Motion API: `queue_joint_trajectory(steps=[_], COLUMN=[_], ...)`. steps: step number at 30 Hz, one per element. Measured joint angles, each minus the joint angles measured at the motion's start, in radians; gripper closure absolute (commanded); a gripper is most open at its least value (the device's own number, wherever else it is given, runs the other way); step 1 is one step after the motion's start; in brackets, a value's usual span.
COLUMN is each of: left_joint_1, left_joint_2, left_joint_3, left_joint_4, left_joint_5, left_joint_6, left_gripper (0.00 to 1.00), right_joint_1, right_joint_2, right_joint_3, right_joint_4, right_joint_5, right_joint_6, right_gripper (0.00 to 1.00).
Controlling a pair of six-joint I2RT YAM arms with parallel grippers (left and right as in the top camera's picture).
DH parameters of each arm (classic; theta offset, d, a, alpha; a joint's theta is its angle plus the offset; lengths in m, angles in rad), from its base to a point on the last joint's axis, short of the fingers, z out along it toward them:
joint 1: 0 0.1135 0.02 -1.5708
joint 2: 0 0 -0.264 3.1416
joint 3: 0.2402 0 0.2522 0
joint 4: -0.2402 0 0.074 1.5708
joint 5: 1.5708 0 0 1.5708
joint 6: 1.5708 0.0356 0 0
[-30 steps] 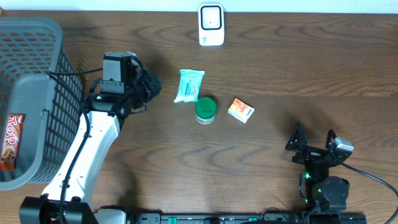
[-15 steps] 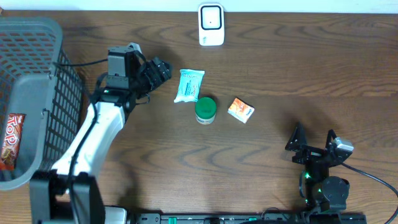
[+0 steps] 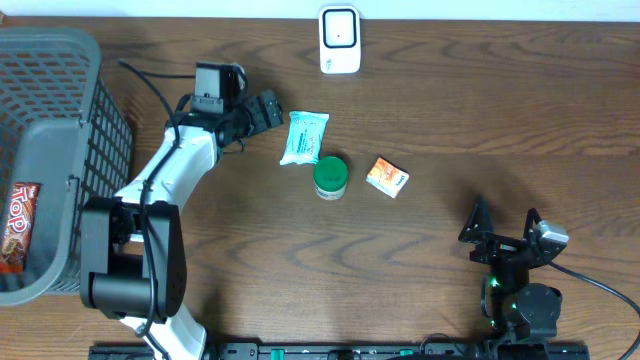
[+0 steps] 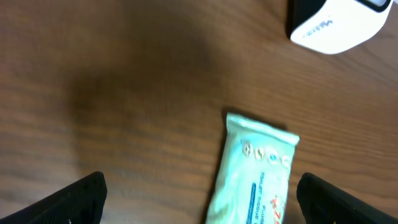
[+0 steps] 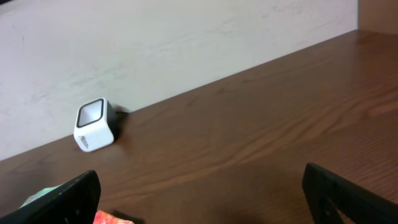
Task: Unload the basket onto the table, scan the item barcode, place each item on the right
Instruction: 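Regrasp the tissue pack with the left gripper and lift it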
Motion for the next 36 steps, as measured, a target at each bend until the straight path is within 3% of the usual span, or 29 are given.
queue_joint_trajectory(steps=[14,34,36], left_joint_1=[-0.183,-0.258,-0.259], left_joint_2=[0.044,0.191,0.191], left_joint_3=[0.070,0.072,0.073], left_joint_4=[-0.040,-0.074,-0.105], left_joint_5=[-0.203,-0.226,-0.224], left_joint_6=[0.241,0.269,0.260], left_gripper=[0.02,0.00,0.12], right_joint_1=[0.000,0.000,0.000], right_joint_2=[0.000,0.000,0.000], right_joint_3=[0.000,0.000,0.000], right_joint_4=[0.000,0.000,0.000], right_joint_5=[0.000,0.000,0.000], right_joint_6=[0.000,0.000,0.000], right_gripper=[0.01,0.01,0.01])
